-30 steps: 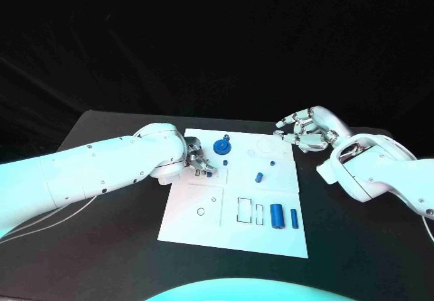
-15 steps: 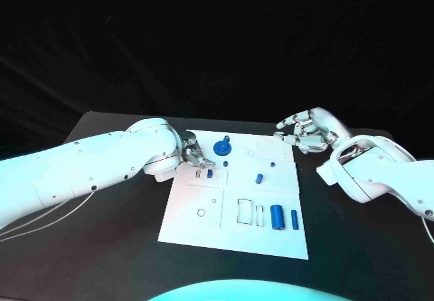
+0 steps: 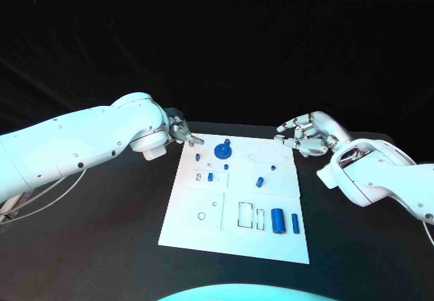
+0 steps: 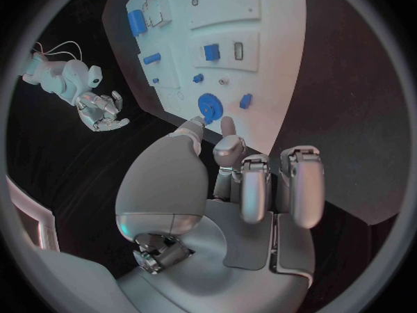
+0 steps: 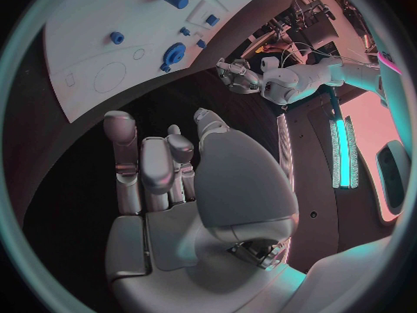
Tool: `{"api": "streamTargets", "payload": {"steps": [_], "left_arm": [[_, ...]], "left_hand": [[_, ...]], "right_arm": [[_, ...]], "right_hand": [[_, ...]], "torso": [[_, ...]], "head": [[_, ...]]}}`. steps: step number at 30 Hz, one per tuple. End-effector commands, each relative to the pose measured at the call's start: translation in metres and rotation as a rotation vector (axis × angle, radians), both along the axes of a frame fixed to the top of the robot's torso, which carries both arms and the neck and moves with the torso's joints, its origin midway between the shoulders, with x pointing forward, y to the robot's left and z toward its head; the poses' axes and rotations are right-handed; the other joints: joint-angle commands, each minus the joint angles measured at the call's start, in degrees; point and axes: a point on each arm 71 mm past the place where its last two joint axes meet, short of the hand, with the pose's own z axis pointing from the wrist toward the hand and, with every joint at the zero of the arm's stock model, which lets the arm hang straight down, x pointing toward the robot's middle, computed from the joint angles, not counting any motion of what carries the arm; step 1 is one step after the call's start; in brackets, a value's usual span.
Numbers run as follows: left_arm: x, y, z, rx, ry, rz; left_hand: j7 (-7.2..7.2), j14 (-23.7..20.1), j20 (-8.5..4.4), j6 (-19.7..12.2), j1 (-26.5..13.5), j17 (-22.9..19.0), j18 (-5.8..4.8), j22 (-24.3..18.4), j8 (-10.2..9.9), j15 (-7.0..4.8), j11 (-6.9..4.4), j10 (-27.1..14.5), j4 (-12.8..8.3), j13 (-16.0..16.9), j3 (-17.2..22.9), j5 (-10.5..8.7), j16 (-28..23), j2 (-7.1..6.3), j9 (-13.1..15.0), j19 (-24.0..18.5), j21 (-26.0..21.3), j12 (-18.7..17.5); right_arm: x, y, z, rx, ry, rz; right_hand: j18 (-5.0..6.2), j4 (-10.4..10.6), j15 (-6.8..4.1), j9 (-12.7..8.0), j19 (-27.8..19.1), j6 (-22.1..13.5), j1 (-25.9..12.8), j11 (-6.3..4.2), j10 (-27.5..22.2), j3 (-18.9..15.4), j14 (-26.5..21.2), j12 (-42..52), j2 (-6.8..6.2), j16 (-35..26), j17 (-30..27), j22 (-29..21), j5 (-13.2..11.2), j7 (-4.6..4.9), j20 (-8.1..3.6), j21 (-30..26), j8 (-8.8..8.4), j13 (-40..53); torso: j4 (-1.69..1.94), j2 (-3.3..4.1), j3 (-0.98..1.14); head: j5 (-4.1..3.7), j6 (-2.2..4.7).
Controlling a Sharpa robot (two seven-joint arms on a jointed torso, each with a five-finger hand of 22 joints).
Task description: Assemble the parts on the task board
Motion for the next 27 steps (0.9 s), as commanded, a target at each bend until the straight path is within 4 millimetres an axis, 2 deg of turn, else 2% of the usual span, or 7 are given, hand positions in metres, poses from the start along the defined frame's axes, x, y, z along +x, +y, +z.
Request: {"api": "streamTargets", "payload": {"steps": [1, 5, 8, 12, 17, 27], "left_arm": [[0.007, 0.001, 0.0, 0.016, 0.019, 0.0], [0.016, 0.002, -0.002, 0.021, 0.038, 0.013], [0.021, 0.0, -0.006, 0.038, 0.049, 0.012], [0.027, -0.004, -0.011, 0.077, 0.044, 0.002], [0.031, -0.008, -0.018, 0.111, 0.055, -0.014], [0.034, -0.015, -0.028, 0.155, 0.103, -0.056]], "left_hand": [[0.08, 6.0, 0.18, -0.4, 0.7, 15.1, -0.26, 9.0, -0.6, 0.48, 0.09, -0.3, 0.1, 0.0, -0.5, 0.39, 0.1, 0.2, -0.5, 1.7, -0.3, -0.3], [0.18, 6.0, 0.24, -0.4, 0.9, 15.1, -0.3, 9.1, -0.9, 0.55, 0.17, -0.3, 0.1, 0.1, -0.8, 0.4, 0.1, 0.51, -1.0, 1.9, -0.2, -0.1], [0.23, 6.0, 0.27, -0.4, 0.9, 15.1, -0.29, 9.1, -1.1, 0.59, 0.22, -0.3, 0.1, 0.0, -1.0, 0.4, 0.1, 0.6, -1.2, 1.9, -0.3, -0.2], [0.43, 6.0, 0.41, -0.3, 0.3, 15.1, -0.29, 9.1, -1.8, 0.76, 0.41, -0.4, 0.2, -0.1, -2.2, 0.34, 0.1, 0.67, -2.2, 1.9, -0.3, -0.1], [0.55, 6.0, 0.5, -0.3, 0.0, 15.1, -0.27, 9.1, -2.3, 0.86, 0.51, -0.5, 0.2, -0.2, -3.1, 0.37, 0.1, 0.56, -2.9, 1.8, -0.3, -0.1], [0.88, 6.0, 0.66, -0.6, 0.2, 15.1, -0.23, 8.9, -3.3, 1.09, 0.8, -0.9, 0.2, -0.4, -4.1, 0.45, 0.1, 0.71, -4.1, 1.7, -0.4, -0.3]], "right_arm": [[0.0, 0.002, 0.0, 0.0, -0.006, 0.007], [0.0, 0.003, 0.0, 0.001, -0.006, 0.011], [-0.001, 0.004, 0.0, 0.002, -0.006, 0.012], [-0.001, 0.004, 0.0, 0.002, -0.006, 0.014], [-0.001, 0.005, 0.001, 0.003, -0.007, 0.017], [0.0, 0.008, 0.0, 0.005, -0.008, 0.024]], "right_hand": [[0.45, 0.2, 0.13, 0.0, 0.0, 0.1, -0.7, -0.07, -0.3, -0.2, -0.1, -0.2, 0.09, -0.2, 0.0, 0.0, -0.2, 0.23, 0.16, -0.3, 0.31, 0.0], [0.44, 0.2, 0.13, 0.0, 0.0, 0.1, -0.7, -0.08, -0.3, -0.2, -0.1, -0.2, 0.1, -0.2, 0.0, 0.1, -0.1, 0.22, 0.16, -0.3, 0.32, 0.0], [0.44, 0.2, 0.13, 0.0, 0.0, 0.1, -0.7, -0.08, -0.3, -0.2, -0.1, -0.2, 0.1, -0.2, 0.0, 0.1, -0.1, 0.22, 0.16, -0.3, 0.32, 0.0], [0.44, 0.2, 0.13, 0.0, 0.0, 0.1, -0.7, -0.08, -0.3, -0.2, -0.1, -0.2, 0.1, -0.2, 0.0, 0.1, -0.1, 0.22, 0.16, -0.3, 0.32, 0.0], [0.44, 0.2, 0.13, 0.0, 0.0, 0.1, -0.7, -0.08, -0.3, -0.2, -0.1, -0.2, 0.1, -0.2, 0.0, 0.1, -0.1, 0.22, 0.16, -0.3, 0.32, 0.0], [0.43, 0.2, 0.12, 0.0, 0.1, 0.0, -0.7, -0.09, -0.3, -0.1, 0.0, -0.1, 0.14, -0.1, 0.1, 0.1, -0.1, 0.22, 0.16, -0.3, 0.33, 0.1]], "torso": [[0.05, -0.03, 0.0], [-0.11, 0.13, -0.08], [-0.02, 0.14, -0.14], [0.07, 0.1, -0.06], [-0.03, 0.1, -0.07], [0.01, 0.07, -0.01]], "head": [[0.24, 0.4], [0.25, 0.75], [0.31, 0.75], [0.53, 0.64], [0.68, 0.43], [0.83, 0.06]]}}
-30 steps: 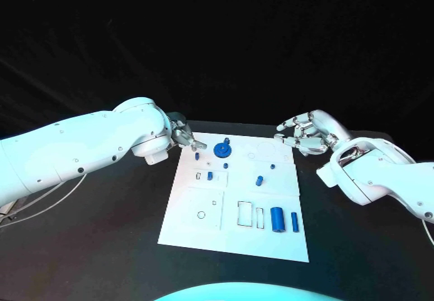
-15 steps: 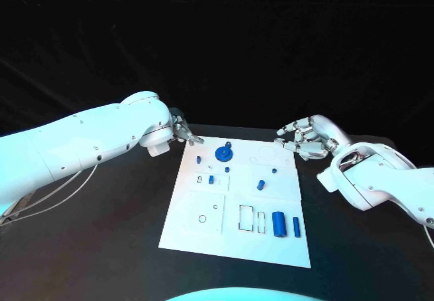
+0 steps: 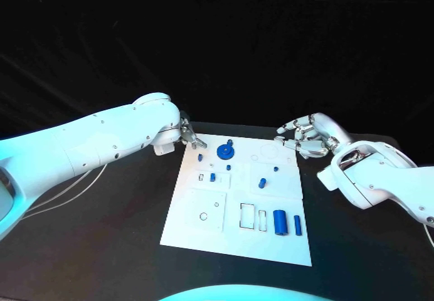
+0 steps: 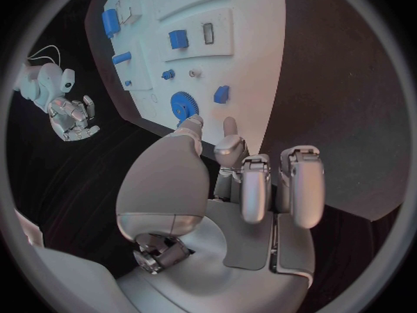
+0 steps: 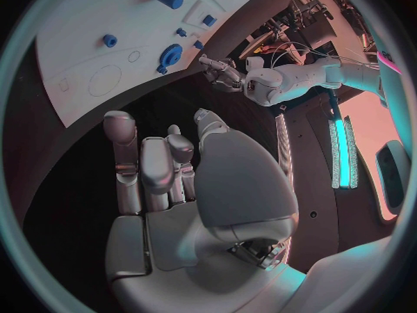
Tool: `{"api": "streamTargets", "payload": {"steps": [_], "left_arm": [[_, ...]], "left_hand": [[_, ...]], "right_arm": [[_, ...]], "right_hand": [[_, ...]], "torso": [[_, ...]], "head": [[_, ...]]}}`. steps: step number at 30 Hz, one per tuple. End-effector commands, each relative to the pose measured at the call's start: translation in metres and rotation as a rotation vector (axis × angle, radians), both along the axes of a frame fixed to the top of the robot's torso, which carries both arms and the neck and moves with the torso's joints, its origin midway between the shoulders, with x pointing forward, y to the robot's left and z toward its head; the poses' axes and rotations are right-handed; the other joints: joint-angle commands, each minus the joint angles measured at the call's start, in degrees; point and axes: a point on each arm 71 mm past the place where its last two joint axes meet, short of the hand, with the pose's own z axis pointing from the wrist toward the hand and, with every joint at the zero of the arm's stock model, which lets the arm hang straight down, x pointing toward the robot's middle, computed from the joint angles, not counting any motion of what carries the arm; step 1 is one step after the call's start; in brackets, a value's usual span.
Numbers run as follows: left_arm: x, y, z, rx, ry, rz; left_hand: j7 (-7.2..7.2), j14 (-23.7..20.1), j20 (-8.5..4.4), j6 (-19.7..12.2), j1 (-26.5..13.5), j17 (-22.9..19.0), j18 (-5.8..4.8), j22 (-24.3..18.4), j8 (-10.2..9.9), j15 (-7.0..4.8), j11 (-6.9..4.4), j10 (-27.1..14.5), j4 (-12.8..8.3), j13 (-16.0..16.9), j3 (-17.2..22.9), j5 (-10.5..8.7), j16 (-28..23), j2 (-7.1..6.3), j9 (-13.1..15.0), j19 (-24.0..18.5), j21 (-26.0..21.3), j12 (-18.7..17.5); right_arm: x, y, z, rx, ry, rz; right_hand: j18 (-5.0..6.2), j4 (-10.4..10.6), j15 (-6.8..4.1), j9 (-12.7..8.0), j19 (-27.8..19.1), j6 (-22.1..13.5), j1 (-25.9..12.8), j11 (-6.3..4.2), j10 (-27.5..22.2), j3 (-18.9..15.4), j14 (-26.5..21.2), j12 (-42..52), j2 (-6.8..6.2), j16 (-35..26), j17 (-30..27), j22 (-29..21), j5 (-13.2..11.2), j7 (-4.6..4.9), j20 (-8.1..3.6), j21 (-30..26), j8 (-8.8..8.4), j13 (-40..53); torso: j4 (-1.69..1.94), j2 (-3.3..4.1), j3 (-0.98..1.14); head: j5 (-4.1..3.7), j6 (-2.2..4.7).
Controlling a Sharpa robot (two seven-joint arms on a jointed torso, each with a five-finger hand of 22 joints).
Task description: Assemble the parts on the task board
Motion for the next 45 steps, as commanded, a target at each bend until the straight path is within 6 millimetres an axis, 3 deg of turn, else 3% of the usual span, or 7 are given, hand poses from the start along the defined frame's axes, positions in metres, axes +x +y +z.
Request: {"api": "streamTargets", "payload": {"steps": [1, 45], "left_arm": [[-0.001, -0.005, -0.003, 0.038, 0.029, -0.056], [0.0, -0.013, -0.016, 0.084, 0.086, -0.086]], "left_hand": [[0.32, 6.0, 0.47, 0.0, -0.2, 15.1, -0.22, 8.9, -0.5, 0.29, 0.22, -0.3, 0.0, 0.0, -0.4, 0.25, 0.1, 0.39, -0.3, 1.5, -0.2, -0.2], [0.38, 6.0, 0.68, 1.0, 1.8, 15.1, -0.26, 9.1, -1.4, 0.4, 0.28, -0.4, -0.1, -0.1, -1.3, 0.33, 0.1, 2.53, -2.5, 1.6, -0.2, 0.1]], "right_arm": [[0.0, 0.002, 0.0, 0.0, -0.008, 0.011], [-0.001, 0.001, 0.0, 0.001, -0.007, 0.011]], "right_hand": [[0.43, 0.2, 0.12, 0.0, 0.1, 0.1, -0.4, -0.1, -0.3, -0.1, -0.1, -0.1, -0.09, -0.1, 0.1, 0.1, -0.1, 0.31, 0.16, -0.3, 0.33, 0.0], [0.41, 0.1, 0.11, 0.0, 0.2, 0.1, -0.4, -0.11, -0.2, -0.1, 0.0, -0.1, -0.03, -0.1, 0.1, 0.1, 0.0, 0.3, 0.16, -0.2, 0.34, 0.1]], "torso": [[-0.04, -0.02, 0.02], [-0.05, -0.14, 0.01]], "head": [[0.02, -0.12], [-0.42, -0.61]]}}
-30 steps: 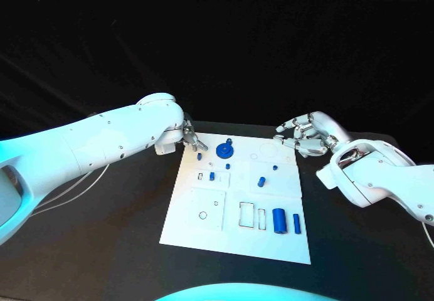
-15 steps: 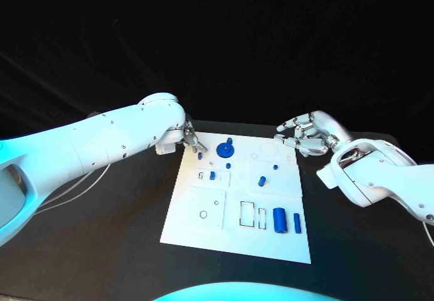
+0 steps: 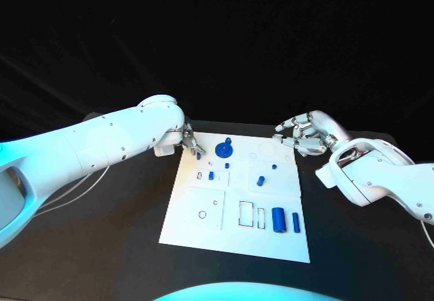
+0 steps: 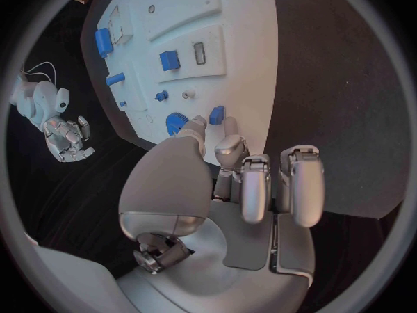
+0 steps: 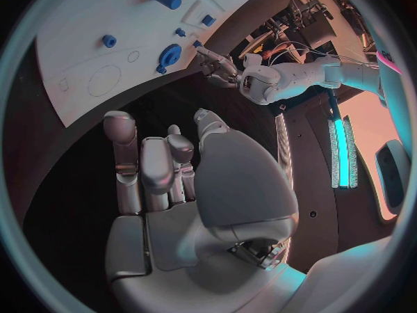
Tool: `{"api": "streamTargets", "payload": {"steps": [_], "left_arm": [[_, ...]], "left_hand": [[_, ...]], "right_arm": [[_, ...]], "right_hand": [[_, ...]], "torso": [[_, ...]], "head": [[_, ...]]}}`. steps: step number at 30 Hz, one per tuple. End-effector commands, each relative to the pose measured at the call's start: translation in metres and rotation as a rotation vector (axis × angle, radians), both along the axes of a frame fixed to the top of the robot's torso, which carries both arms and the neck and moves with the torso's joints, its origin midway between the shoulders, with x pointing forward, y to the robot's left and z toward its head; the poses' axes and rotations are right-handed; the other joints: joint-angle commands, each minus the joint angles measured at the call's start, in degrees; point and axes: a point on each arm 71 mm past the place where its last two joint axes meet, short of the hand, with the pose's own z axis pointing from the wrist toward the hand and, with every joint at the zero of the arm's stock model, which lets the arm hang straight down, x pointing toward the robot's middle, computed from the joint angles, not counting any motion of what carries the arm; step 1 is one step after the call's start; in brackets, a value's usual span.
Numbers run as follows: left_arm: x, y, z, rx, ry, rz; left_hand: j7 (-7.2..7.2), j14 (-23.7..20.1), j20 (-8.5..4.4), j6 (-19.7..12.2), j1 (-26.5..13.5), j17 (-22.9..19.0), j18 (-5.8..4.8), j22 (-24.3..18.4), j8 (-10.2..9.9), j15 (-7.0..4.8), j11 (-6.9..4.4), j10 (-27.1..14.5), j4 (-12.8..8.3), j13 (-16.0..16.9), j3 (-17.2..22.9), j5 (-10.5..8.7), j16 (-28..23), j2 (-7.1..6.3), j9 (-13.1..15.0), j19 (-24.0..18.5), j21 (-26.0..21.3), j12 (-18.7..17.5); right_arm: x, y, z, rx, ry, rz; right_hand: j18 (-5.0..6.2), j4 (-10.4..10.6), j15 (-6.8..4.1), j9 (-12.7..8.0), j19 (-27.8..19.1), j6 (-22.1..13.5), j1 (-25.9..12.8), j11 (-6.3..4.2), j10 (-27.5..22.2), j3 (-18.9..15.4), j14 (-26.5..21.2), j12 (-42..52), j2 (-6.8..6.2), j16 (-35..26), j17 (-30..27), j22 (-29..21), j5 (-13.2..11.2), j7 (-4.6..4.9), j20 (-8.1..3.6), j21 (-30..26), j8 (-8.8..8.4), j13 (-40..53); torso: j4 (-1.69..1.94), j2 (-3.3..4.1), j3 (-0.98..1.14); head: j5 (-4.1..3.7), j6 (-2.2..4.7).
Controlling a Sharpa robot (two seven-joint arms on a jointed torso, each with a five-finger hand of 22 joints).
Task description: Assemble the parts on the task board
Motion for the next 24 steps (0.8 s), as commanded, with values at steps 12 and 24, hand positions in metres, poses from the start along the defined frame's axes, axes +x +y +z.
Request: {"api": "streamTargets", "payload": {"steps": [12, 24], "left_arm": [[-0.0016, -0.0043, -0.0017, -0.024, 0.026, -0.016], [-0.0018, -0.005, -0.0032, -0.033, 0.042, -0.024]], "left_hand": [[-0.02, 6.0, 0.49, 0.8, 3.0, 15.1, -0.26, 9.1, -0.7, 0.35, 0.0, -0.3, -0.2, -0.2, 0.3, 0.39, 0.1, 2.51, -1.1, 1.8, -0.2, 0.1], [-0.09, 6.0, 0.47, 0.9, 6.4, 15.1, -0.25, 9.1, -1.0, 0.28, -0.1, -0.5, -0.4, -0.5, 1.7, 0.49, 0.1, 3.55, -2.0, 1.8, -0.3, 0.0]], "right_arm": [[-0.0005, 0.0018, 0.0003, -0.001, -0.006, 0.01], [-0.0006, 0.0024, 0.0004, -0.001, -0.006, 0.012]], "right_hand": [[0.41, 0.1, 0.11, 0.0, 0.2, 0.2, -0.4, -0.1, -0.2, -0.1, 0.0, -0.1, -0.03, -0.1, 0.0, 0.1, 0.0, 0.37, 0.16, -0.2, 0.34, 0.0], [0.41, 0.1, 0.11, 0.0, 0.2, 0.2, -0.4, -0.1, -0.2, -0.1, 0.0, -0.1, -0.03, -0.1, 0.0, 0.1, 0.0, 0.37, 0.16, -0.2, 0.34, 0.0]], "torso": [[-0.04, -0.04, 0.04], [0.08, -0.06, 0.0]], "head": [[-0.04, -0.15], [-0.27, -0.26]]}}
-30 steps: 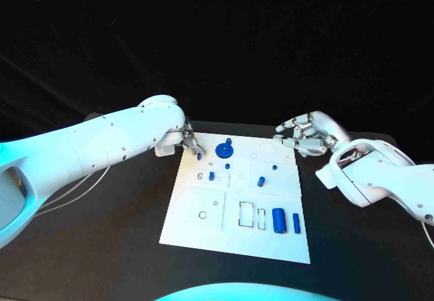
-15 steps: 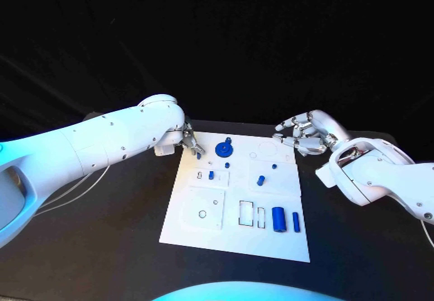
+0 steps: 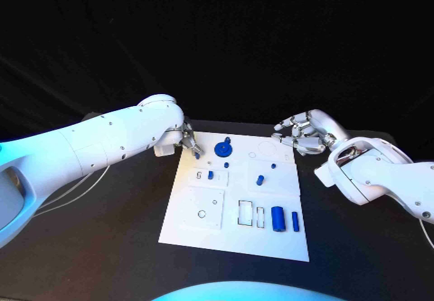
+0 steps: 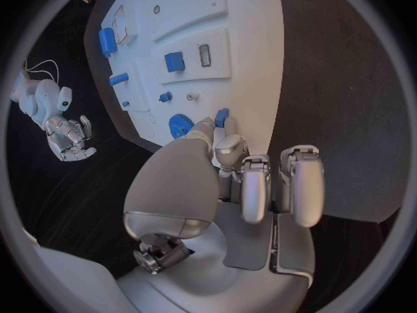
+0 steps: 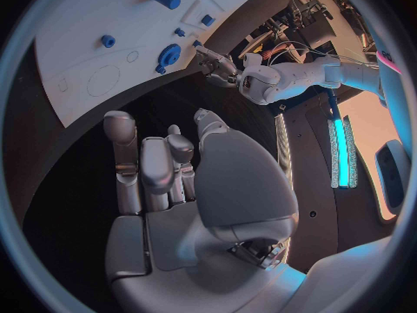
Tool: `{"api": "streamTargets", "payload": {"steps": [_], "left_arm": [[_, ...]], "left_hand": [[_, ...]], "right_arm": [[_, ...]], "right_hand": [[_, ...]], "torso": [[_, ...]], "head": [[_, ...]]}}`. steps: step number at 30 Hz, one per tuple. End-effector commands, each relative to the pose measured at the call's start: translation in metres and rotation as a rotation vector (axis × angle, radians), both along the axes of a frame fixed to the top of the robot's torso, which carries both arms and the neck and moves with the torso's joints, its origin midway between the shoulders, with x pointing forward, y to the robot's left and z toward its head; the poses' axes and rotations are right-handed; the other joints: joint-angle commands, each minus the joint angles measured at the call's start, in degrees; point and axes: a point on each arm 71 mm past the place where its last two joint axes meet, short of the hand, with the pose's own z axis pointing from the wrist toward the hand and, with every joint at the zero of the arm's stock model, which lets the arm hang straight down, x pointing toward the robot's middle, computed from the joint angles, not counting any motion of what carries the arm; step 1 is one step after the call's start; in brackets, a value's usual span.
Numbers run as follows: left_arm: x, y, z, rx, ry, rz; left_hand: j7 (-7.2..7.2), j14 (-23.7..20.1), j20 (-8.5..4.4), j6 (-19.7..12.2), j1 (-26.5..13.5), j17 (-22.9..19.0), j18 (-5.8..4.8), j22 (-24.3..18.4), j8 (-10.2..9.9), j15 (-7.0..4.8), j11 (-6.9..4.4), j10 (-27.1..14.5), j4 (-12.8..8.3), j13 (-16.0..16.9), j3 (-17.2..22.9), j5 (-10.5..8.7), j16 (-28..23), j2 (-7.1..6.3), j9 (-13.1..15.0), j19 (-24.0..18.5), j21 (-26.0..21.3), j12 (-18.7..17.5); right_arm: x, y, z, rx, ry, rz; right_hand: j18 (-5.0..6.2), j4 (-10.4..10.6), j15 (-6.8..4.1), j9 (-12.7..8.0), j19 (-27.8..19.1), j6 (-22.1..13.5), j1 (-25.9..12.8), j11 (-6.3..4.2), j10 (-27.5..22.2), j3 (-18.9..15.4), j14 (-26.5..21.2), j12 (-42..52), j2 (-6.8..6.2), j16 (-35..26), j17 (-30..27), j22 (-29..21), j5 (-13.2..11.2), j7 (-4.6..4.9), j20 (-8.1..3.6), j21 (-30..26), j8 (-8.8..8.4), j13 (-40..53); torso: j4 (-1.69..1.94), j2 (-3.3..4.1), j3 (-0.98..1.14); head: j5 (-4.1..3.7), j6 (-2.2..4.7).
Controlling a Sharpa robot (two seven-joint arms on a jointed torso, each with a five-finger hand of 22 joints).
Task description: Assemble the parts on the task board
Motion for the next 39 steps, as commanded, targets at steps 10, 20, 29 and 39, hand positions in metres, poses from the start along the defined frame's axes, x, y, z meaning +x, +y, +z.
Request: {"api": "streamTargets", "payload": {"steps": [10, 20, 29, 39], "left_arm": [[-0.001, -0.002, -0.003, -0.017, 0.029, -0.02], [-0.002, 0.002, -0.002, -0.085, 0.016, 0.014], [-0.01, 0.01, 0.0, -0.21, 0.014, 0.056], [-0.032, 0.013, 0.006, -0.295, 0.007, 0.058]], "left_hand": [[-0.07, 6.0, 0.44, 0.3, 4.9, 15.1, -0.23, 9.1, -0.8, 0.12, -0.21, -0.8, -0.6, -0.5, 3.7, 0.1, 0.1, 1.27, -1.1, 1.7, -0.3, -0.4], [0.86, 6.0, 0.5, 0.1, 7.3, 15.1, -0.28, 9.5, 0.2, 0.37, 0.47, -0.6, -5.3, -1.6, 30.6, -0.83, 0.1, -6.12, -1.0, 1.9, -0.2, -1.4], [0.44, 6.0, 0.26, 0.0, 1.8, 15.1, -0.38, 10.0, 2.8, 0.29, 0.0, 0.3, -9.0, -1.1, 38.6, 0.68, 0.1, -8.48, 1.0, 2.2, 0.1, -0.5], [0.11, 6.0, 0.05, 0.0, -0.7, 15.1, -0.53, 10.5, 4.3, 0.02, -0.3, 0.8, -10.7, -0.8, 40.5, 2.49, 0.1, -9.29, 2.0, 2.6, 0.5, 0.0]], "right_arm": [[-0.001, 0.001, 0.0, -0.001, -0.007, 0.01], [0.0, 0.002, -0.001, -0.008, 0.008, 0.012], [0.0, 0.002, -0.002, -0.01, 0.018, 0.017], [0.0, 0.0, -0.003, -0.008, 0.021, 0.014]], "right_hand": [[0.4, 0.1, 0.1, 0.0, 0.2, 0.0, -0.4, -0.12, -0.1, -0.1, 0.0, 0.1, 0.03, 0.0, 0.1, 0.1, 0.1, 0.18, 0.15, -0.2, 0.38, 0.2], [0.45, 0.1, 0.1, 0.0, 0.1, 0.0, -0.4, -0.13, -0.2, -0.1, 0.0, 0.0, 0.04, -0.2, 0.0, 0.0, 0.1, 0.18, 0.15, -0.4, 0.39, 0.1], [0.47, 0.2, 0.1, 0.0, 0.1, 0.0, -0.5, -0.11, -0.2, -0.1, 0.0, 0.0, 0.03, -0.3, -0.1, -0.1, 0.1, 0.19, 0.15, -0.6, 0.39, 0.0], [0.47, 0.2, 0.1, 0.0, 0.1, 0.0, -0.5, -0.11, -0.2, -0.1, 0.0, 0.0, 0.03, -0.3, -0.1, -0.1, 0.1, 0.19, 0.15, -0.6, 0.39, 0.0]], "torso": [[-0.01, -0.02, 0.01], [0.01, -0.03, 0.0], [0.14, -0.11, -0.04], [0.09, -0.17, -0.04]], "head": [[0.09, -0.12], [0.1, -0.06], [0.19, 0.02], [0.57, 0.02]]}}
